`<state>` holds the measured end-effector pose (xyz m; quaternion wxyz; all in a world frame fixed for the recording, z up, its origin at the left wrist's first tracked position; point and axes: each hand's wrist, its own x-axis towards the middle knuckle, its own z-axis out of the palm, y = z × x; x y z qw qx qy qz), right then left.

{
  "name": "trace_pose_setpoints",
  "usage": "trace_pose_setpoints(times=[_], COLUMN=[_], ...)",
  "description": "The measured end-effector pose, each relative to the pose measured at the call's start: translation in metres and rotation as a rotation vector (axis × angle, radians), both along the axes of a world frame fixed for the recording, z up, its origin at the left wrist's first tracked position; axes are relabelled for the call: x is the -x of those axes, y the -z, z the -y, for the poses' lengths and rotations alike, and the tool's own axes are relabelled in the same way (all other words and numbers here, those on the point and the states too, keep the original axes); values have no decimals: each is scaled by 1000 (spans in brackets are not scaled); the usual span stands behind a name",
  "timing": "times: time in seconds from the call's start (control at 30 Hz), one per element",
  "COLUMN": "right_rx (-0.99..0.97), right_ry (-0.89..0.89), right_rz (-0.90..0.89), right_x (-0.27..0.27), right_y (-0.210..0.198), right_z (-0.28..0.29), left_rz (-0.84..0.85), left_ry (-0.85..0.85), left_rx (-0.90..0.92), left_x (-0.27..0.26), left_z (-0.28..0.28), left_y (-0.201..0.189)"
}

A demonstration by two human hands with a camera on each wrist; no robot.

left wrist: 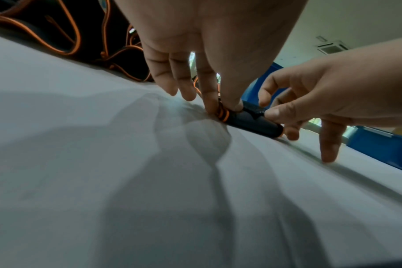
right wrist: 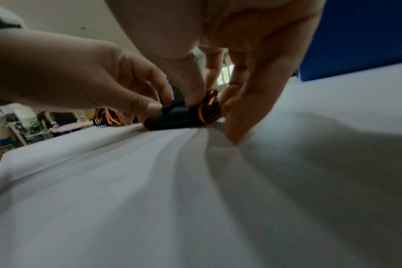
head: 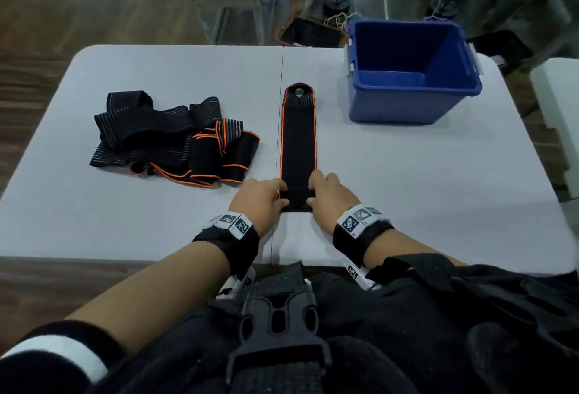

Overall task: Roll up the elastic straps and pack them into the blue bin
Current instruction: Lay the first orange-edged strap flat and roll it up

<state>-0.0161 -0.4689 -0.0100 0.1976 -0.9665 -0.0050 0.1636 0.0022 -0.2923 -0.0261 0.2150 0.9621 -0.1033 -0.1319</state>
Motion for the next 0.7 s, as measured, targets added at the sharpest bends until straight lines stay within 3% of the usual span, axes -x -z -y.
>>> trace_pose_setpoints(times=[0.2, 0.33, 0.53, 0.7], right_rx=[186, 155, -54, -299], right_ry=[-82, -133, 19, 280], right_rz=[96, 24, -12, -47], right_x=[6, 13, 11, 4], right_y=[5, 7, 7, 2], right_z=[-3, -3, 5, 9], left_rz=[192, 75, 14, -87], left_ry=[248, 297, 133, -165], left_rx=[-83, -89, 81, 301], left_x=[-3, 2, 3, 3], left_z=[-6, -14, -18, -14], left_y=[1, 4, 7, 4])
